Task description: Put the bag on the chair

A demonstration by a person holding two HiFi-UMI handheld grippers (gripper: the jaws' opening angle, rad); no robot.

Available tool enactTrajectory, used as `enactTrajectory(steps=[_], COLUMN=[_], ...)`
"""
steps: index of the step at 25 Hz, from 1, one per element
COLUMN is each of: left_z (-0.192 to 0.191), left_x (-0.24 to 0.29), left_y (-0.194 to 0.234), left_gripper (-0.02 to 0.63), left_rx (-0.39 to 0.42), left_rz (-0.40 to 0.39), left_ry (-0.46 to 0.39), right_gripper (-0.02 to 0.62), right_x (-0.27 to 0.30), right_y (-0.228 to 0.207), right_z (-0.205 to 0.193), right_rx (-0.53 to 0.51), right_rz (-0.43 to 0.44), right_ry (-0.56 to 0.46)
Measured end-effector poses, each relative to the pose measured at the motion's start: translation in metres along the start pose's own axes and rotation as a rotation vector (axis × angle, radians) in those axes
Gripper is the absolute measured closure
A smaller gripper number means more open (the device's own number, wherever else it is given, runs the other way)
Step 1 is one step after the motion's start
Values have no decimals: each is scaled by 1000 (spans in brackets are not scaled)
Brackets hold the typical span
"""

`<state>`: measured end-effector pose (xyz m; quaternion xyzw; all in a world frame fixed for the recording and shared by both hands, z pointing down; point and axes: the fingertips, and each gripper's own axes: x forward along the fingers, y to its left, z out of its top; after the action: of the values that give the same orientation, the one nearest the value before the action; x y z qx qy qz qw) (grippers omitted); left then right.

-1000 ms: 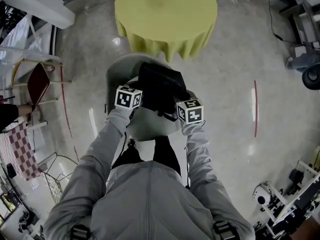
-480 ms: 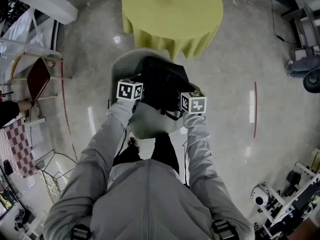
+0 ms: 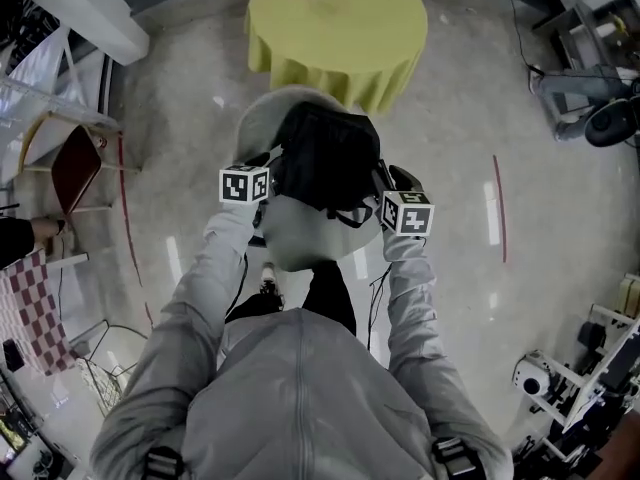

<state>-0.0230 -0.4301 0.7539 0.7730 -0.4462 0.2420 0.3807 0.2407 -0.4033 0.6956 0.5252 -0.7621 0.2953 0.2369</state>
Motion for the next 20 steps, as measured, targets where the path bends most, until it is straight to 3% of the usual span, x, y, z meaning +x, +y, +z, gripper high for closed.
enactTrajectory(steps=[9, 14, 20], left_z=[-6, -11, 17], left_x=[-124, -189, -268], left_y=[-24, -48, -75], left_gripper=[512, 530, 558], left_rx=[244, 394, 405], left_rz=[-110, -193, -246], left_ry=[-137, -208, -380], right_gripper=[414, 477, 532], right_x=[-115, -175, -238], right_y=[70, 120, 176], right_z=[31, 48, 54], right_rx=[50, 28, -48], right_rz=[-48, -58, -75], right_ry=[-254, -373, -460])
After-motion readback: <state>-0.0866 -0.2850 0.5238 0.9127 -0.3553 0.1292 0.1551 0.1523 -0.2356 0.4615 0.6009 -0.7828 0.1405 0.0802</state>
